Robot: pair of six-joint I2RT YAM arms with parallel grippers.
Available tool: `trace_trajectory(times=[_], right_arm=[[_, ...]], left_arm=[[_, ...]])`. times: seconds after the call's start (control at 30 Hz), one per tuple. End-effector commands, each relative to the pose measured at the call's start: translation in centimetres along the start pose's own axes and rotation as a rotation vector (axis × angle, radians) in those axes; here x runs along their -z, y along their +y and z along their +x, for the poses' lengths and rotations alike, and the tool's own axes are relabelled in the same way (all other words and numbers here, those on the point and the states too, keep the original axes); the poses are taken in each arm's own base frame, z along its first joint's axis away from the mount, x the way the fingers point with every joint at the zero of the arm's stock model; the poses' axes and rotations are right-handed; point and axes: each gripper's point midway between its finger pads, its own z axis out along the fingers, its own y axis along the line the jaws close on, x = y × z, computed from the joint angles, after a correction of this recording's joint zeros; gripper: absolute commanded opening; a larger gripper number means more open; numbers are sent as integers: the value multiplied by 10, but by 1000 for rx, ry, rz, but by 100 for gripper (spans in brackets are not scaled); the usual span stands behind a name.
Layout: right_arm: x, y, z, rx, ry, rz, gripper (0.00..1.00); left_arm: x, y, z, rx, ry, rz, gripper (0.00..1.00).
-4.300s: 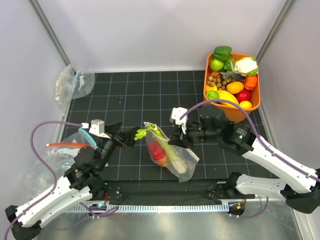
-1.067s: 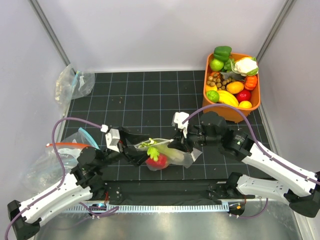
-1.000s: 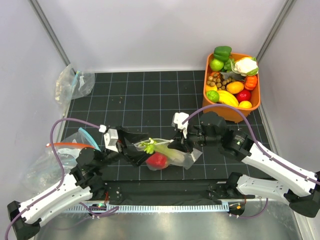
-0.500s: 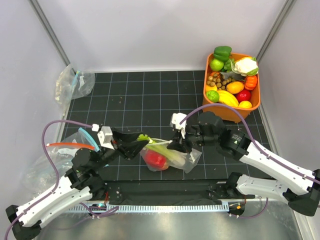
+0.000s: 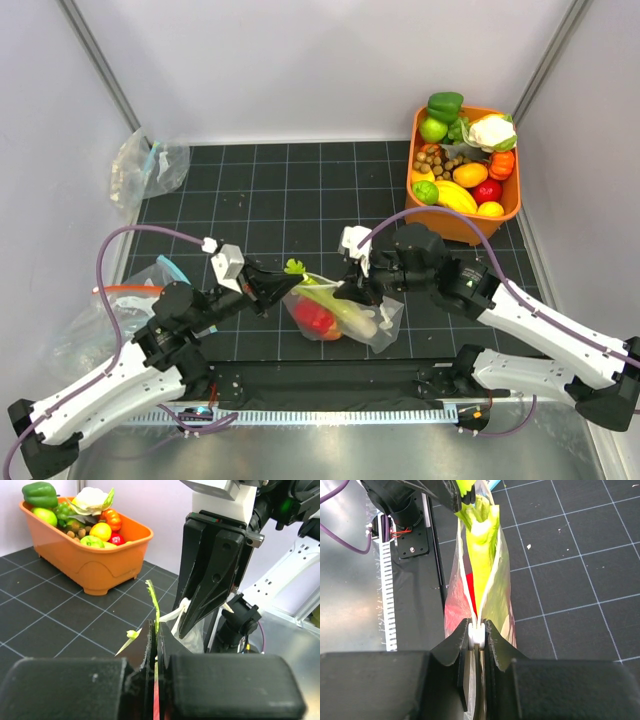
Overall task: Place the food in the zip-top bag and seal the zipper
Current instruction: Zip the zipper food storage bag at the center of the board.
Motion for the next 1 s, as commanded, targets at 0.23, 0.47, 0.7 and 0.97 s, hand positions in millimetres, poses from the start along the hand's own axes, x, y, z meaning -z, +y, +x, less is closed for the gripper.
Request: trace_trajectory(times=[0.23,0.47,0.7,0.97], right_arm=[[0,8,-20,43,-62,-53,1],[-4,13,-16,38,-32,-93,1],[-6,16,-13,37,-10,-118,1],[-2,12,-15,48,-26,-83,1]], left_arm=[[-16,-4,4,-70,130,-13,0],[-29,0,37,-105,319,-45,0],[-29,-3,49,-170,398,-54,0],[-28,-39,74,-261,516,101,0]])
